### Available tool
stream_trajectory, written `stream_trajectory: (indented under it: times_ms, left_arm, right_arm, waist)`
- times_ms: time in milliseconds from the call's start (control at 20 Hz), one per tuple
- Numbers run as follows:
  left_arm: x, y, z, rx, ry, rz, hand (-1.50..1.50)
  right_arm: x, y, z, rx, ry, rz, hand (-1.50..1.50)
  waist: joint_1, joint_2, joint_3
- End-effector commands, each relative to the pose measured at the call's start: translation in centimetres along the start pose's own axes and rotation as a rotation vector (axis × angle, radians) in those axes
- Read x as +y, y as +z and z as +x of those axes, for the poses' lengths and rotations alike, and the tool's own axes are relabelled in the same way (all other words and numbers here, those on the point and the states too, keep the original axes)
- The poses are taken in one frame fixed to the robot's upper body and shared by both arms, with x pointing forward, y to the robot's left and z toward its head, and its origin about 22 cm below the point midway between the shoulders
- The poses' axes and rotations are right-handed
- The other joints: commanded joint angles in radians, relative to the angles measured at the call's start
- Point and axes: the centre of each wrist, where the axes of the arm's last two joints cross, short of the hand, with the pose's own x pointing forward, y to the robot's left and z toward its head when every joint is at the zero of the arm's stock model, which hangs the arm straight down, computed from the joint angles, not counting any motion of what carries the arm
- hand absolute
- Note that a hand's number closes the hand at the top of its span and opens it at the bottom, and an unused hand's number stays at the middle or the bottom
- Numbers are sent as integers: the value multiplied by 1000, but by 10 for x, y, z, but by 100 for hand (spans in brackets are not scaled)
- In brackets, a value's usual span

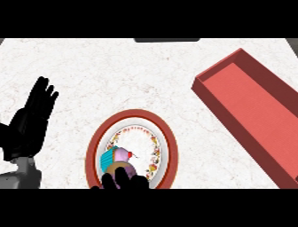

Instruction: Pick the can from the plate and place it in the cardboard box

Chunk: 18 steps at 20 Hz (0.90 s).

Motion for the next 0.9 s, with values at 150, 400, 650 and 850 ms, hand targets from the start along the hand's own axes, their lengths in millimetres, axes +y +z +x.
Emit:
stream_trajectory:
  times_ms: [150, 400, 650, 850]
  left_arm:
    - [0, -1, 10, -2, 4, -29, 0]
    - [-21, 1, -14, -8, -3, -16, 0]
    - [-5, -10, 1, -13, 11, -34, 0]
    - [-9, -8, -15, -5, 18, -8, 0]
  right_arm:
    - [-80, 7, -16, 208, -146, -225, 150]
    - [-108, 13, -48, 301, -148, -229, 150]
    - [-117, 4, -94, 363, -127, -227, 150]
    - [-132, -14, -127, 407, -20, -276, 150]
  waist:
    - [12, 5, -1]
    - [7, 12, -1]
    - [17, 16, 0]
    - [19, 17, 0]
